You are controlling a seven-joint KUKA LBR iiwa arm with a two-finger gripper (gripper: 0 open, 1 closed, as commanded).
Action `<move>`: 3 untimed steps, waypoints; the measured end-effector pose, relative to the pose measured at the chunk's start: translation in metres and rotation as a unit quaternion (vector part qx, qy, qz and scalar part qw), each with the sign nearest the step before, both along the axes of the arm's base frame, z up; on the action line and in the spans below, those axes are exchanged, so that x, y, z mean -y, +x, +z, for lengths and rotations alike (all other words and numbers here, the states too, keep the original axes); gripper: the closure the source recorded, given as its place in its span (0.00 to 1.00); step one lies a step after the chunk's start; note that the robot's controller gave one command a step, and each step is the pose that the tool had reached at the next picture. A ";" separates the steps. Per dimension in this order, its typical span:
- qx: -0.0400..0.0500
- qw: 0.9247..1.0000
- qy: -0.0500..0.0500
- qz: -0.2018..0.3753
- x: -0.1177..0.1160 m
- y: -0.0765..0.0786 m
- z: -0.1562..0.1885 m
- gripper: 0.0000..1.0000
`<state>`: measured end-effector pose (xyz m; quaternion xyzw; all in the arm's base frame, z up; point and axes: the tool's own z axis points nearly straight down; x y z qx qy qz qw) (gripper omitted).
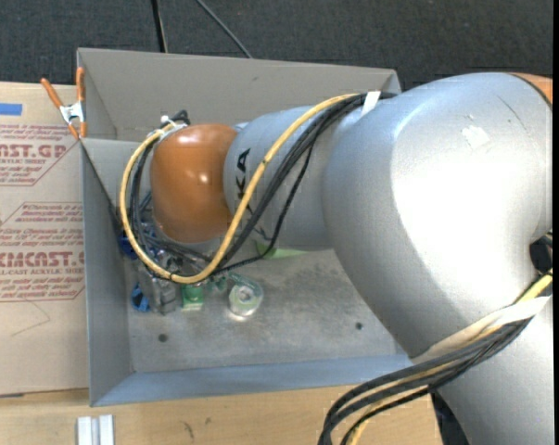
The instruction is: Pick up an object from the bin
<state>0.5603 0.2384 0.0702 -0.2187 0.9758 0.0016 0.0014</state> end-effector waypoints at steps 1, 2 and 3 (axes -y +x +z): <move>-0.003 1.000 -0.001 0.000 0.000 -0.001 -0.001 0.00; 0.000 1.000 0.000 0.000 0.000 0.000 0.000 1.00; 0.004 0.967 -0.002 0.255 0.084 0.021 0.191 1.00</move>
Offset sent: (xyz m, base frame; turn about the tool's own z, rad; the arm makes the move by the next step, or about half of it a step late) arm 0.0000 0.0000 0.0000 0.0000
